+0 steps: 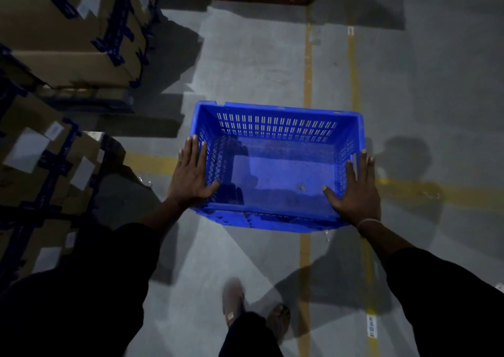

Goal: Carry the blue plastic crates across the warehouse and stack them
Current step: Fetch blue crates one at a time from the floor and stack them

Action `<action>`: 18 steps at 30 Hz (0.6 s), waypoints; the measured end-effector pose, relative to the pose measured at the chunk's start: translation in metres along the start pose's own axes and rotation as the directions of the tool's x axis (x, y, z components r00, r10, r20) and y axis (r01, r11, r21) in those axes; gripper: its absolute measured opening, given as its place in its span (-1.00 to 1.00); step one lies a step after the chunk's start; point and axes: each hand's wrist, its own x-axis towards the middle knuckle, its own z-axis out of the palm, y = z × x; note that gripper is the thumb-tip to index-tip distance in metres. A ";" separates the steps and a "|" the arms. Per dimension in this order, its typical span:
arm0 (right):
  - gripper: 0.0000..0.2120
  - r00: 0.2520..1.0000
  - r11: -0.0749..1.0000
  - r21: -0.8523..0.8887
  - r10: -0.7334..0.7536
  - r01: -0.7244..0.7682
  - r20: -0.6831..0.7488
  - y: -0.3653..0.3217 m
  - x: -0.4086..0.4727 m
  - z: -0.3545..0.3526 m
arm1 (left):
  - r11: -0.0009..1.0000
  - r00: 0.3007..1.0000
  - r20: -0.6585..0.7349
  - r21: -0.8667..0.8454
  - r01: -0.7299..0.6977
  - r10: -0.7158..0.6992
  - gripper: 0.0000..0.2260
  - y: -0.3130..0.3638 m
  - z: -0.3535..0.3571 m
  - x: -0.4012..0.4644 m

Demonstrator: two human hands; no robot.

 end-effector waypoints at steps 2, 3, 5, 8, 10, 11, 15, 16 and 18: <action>-0.09 1.000 1.000 -0.011 0.001 -0.001 -0.003 0.002 0.000 0.003 | 1.000 1.000 0.002 -0.007 -0.002 0.002 -0.02 0.002 -0.002 0.000; -0.09 1.000 1.000 -0.019 -0.007 0.007 -0.006 0.003 0.000 0.005 | 1.000 1.000 0.003 -0.008 -0.006 0.006 -0.02 0.002 -0.003 -0.001; -0.07 1.000 0.999 -0.044 -0.022 0.021 -0.005 0.004 0.000 0.007 | 1.000 1.000 0.000 -0.012 -0.017 0.017 -0.02 0.002 -0.004 -0.001; -0.05 1.000 0.994 -0.110 -0.003 0.005 0.024 0.005 0.000 0.007 | 0.999 0.999 0.009 -0.016 -0.036 0.036 0.00 0.000 -0.003 -0.001; -0.01 0.995 0.993 -0.115 0.003 0.008 0.098 0.005 0.003 0.008 | 0.999 0.996 0.080 -0.002 -0.041 0.041 0.03 -0.002 -0.005 0.002; 0.02 0.988 0.995 -0.098 0.023 -0.008 0.152 0.005 0.006 0.006 | 0.999 0.991 0.127 -0.004 -0.033 0.033 0.07 -0.003 -0.010 0.004; 0.10 0.906 0.981 0.098 0.112 -0.165 0.407 0.003 0.007 -0.023 | 0.992 0.952 0.303 -0.101 0.069 -0.036 0.19 0.002 -0.032 0.002; 0.11 0.883 0.962 0.159 0.127 -0.220 0.452 -0.001 0.004 -0.034 | 0.986 0.945 0.323 -0.139 0.094 -0.044 0.20 0.011 -0.039 -0.004; 0.11 0.857 0.924 0.246 0.138 -0.291 0.497 -0.008 -0.014 -0.054 | 0.965 0.942 0.337 -0.242 0.103 -0.016 0.23 0.041 -0.051 -0.024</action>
